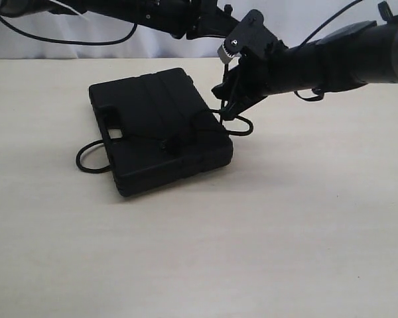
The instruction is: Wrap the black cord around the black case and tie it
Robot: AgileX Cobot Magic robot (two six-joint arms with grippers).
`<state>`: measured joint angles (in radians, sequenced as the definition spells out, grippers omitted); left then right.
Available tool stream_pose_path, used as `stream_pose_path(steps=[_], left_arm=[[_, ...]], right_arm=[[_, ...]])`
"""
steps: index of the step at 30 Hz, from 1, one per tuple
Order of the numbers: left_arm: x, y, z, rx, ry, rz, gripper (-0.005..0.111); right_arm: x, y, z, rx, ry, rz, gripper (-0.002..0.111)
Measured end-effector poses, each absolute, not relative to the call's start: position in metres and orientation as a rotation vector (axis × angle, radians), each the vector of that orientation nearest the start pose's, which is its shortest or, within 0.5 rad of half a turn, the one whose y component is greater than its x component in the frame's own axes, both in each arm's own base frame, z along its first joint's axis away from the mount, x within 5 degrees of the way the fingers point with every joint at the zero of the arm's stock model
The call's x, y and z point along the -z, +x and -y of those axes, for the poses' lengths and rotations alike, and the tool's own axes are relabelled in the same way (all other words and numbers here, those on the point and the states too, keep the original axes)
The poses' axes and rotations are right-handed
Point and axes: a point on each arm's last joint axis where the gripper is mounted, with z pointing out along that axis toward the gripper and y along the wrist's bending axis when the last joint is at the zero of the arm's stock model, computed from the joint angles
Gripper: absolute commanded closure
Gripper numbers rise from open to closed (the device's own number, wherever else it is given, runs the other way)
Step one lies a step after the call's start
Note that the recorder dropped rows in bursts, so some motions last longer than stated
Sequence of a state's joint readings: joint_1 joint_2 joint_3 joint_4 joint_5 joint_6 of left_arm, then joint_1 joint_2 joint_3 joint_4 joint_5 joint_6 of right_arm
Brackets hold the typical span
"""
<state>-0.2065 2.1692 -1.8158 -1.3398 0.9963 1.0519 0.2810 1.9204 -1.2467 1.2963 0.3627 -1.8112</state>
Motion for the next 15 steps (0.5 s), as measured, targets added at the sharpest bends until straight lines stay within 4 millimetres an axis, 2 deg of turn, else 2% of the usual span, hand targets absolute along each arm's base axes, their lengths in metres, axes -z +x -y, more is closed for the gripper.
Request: stream_pose_path(steps=[3,5,7,12,15], left_arm=[[-0.26,0.456,0.171,1.204,0.659,-2.019,0.106],[-0.259,0.457,0.17,1.178,0.662,-2.025,0.102],[-0.26,0.458,0.169,1.145,0.662,-2.03,0.093],[-0.261,0.46,0.167,1.087,0.669,-2.038,0.062],[-0.267,0.457,0.164,1.01,0.723,-2.043,0.055]], right_arm=[[-0.199,0.396,-0.146,-0.253,-1.03,-1.967,0.104],[-0.199,0.396,-0.146,-0.252,-1.033,-1.965,0.104],[-0.2,0.395,-0.146,-0.256,-1.035,-1.962,0.104],[-0.207,0.393,-0.146,-0.258,-1.03,-1.949,0.104],[-0.211,0.392,-0.146,-0.27,-1.009,-1.952,0.104]])
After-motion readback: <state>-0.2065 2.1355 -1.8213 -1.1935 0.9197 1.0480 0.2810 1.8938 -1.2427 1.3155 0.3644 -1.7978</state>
